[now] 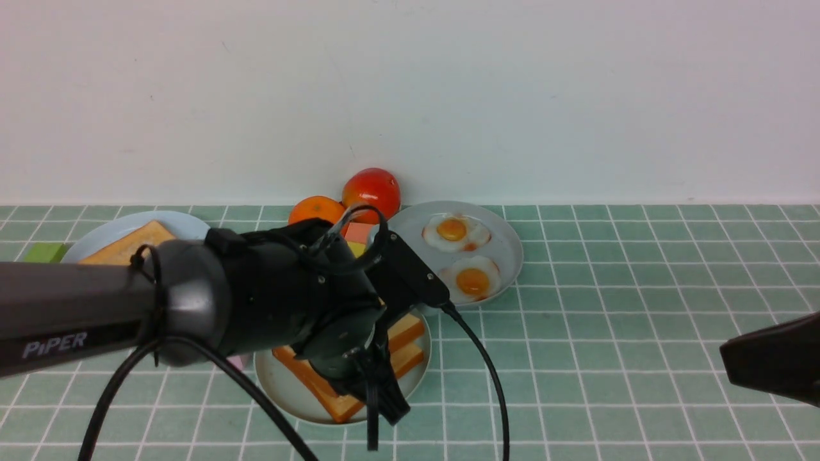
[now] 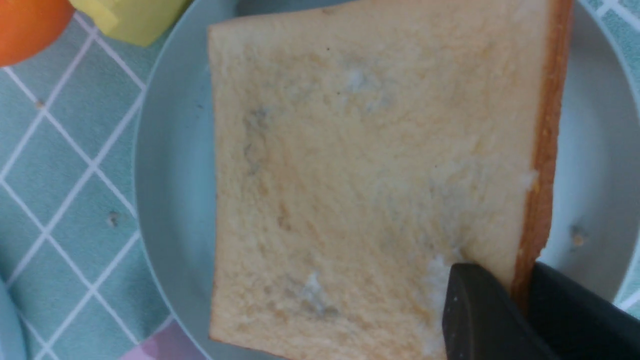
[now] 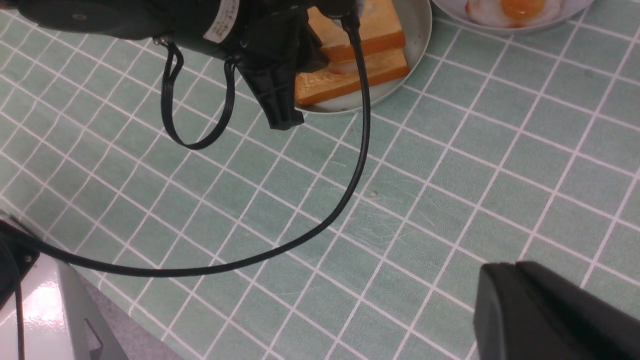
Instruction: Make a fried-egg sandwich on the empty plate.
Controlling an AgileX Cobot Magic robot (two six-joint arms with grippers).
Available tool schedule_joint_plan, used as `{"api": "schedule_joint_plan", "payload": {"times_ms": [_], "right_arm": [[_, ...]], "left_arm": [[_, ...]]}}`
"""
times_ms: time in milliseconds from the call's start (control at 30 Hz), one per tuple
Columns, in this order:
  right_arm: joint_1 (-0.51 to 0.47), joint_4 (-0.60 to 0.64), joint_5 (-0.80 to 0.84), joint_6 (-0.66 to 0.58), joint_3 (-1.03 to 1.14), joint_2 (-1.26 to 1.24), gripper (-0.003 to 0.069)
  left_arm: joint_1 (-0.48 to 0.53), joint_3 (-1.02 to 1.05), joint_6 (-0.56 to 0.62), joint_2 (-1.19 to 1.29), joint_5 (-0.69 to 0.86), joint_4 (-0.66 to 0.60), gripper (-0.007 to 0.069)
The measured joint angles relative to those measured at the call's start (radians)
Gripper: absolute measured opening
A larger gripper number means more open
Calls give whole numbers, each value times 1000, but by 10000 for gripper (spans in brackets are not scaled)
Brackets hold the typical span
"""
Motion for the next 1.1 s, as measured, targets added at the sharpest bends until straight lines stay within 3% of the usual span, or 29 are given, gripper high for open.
{"api": "schedule_joint_plan", "payload": {"times_ms": [300, 567, 700, 767, 800, 833, 867, 900, 1100], "right_arm": [[0, 0, 1, -2, 0, 0, 43], [0, 0, 1, -1, 0, 0, 50], [0, 0, 34, -1, -10, -2, 51], [0, -3, 49, -1, -15, -18, 52], [0, -4, 51, -1, -15, -23, 52], [0, -20, 61, -1, -15, -50, 52], [0, -23, 64, 0, -15, -58, 52], [0, -51, 74, 10, -15, -94, 52], [0, -175, 86, 116, 17, -248, 46]], "left_arm": [[0, 0, -1, -1, 0, -30, 309], [0, 0, -3, -100, 25, -140, 340], [0, 0, -23, -264, 65, -190, 268], [0, 15, -51, -412, 59, -208, 158], [0, 18, -51, -428, 57, -209, 148], [0, 58, -77, -572, 11, -218, 52], [0, 71, -80, -606, -2, -220, 43], [0, 133, -100, -743, -64, -227, -13], [0, 408, -137, -1162, -258, -243, -13]]}}
